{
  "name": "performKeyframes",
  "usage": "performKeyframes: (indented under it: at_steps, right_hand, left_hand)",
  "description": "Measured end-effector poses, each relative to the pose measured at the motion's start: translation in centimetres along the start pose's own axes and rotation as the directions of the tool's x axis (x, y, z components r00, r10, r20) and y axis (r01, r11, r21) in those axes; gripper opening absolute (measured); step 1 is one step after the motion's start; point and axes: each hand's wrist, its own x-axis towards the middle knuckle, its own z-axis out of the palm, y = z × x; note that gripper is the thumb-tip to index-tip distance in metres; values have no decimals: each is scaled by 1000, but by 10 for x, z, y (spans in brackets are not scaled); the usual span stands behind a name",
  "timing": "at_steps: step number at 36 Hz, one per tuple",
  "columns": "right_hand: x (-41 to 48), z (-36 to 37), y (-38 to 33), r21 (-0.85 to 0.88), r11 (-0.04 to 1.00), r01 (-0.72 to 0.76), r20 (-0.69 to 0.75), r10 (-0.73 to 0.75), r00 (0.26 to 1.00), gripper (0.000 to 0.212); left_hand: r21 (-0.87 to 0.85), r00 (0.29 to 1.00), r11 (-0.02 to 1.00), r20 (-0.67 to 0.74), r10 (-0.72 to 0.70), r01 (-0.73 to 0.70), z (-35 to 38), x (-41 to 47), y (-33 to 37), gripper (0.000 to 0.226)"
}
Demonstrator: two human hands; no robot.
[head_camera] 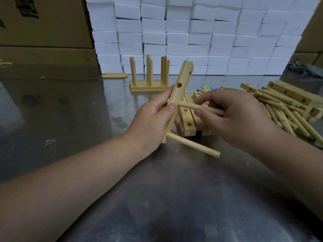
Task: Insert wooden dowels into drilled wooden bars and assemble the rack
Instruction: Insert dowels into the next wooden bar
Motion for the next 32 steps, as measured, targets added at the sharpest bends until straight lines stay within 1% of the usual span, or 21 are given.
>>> performKeyframes:
  at_steps: [6, 9, 13, 16, 17, 21, 23, 25, 27, 29, 30, 31, 32]
  right_hand:
    - [0, 0, -1, -7, 1000, 4, 59, -4, 998, 15]
    - [0, 0, -2, -6, 1000, 4, 48, -4, 999, 11]
    - [0, 0, -2, -2, 1000, 12, 37, -12, 999, 14]
    - [0, 1, -2, 28, 1000, 6, 15, -6, 1000, 12]
    - [0, 1, -1, 67, 998, -4, 7, 3, 1000, 11]
    - [-1, 3, 0, 326, 943, -57, -1, 61, 998, 21]
    - [-1, 4, -2, 463, 882, -86, 8, 93, 996, 16]
    - [-1, 4, -2, 592, 798, -116, 15, 134, 991, 9]
    - [-1, 5, 0, 645, 757, -102, -18, 148, 989, 7]
    - [-2, 7, 0, 648, 758, -70, -73, 154, 985, 5]
    - [-2, 8, 0, 615, 787, -42, -113, 141, 984, 5]
    - [-3, 7, -1, 532, 847, 12, -172, 95, 981, 7]
    - [-3, 5, -3, 396, 914, 85, -235, 12, 972, 9]
  left_hand:
    - [9, 1000, 1000, -17, 20, -20, 1, 1, -1, 33]
    - [26, 1000, 999, -4, 31, -31, 1, 1, 0, 36]
    - [55, 999, 998, 5, 35, -36, 0, 0, 0, 40]
    - [60, 999, 997, 0, 39, -39, 1, 0, 1, 32]
    - [50, 999, 998, -13, 31, -30, 1, 0, 1, 29]
    - [-31, 997, 999, -71, -39, 36, 2, 2, 1, 33]
    - [-54, 996, 998, -77, -46, 42, 2, 2, 1, 32]
    - [-100, 995, 994, -84, -53, 45, 2, 3, 1, 30]
    - [-154, 994, 987, -88, -63, 49, 2, 4, 0, 31]
    - [-199, 994, 978, -86, -74, 55, 3, 4, 0, 32]
    - [-220, 992, 973, -89, -88, 66, 4, 4, 0, 31]
    - [-246, 989, 965, -98, -115, 88, 4, 4, -1, 31]
    - [-284, 981, 951, -115, -158, 120, 4, 5, -1, 30]
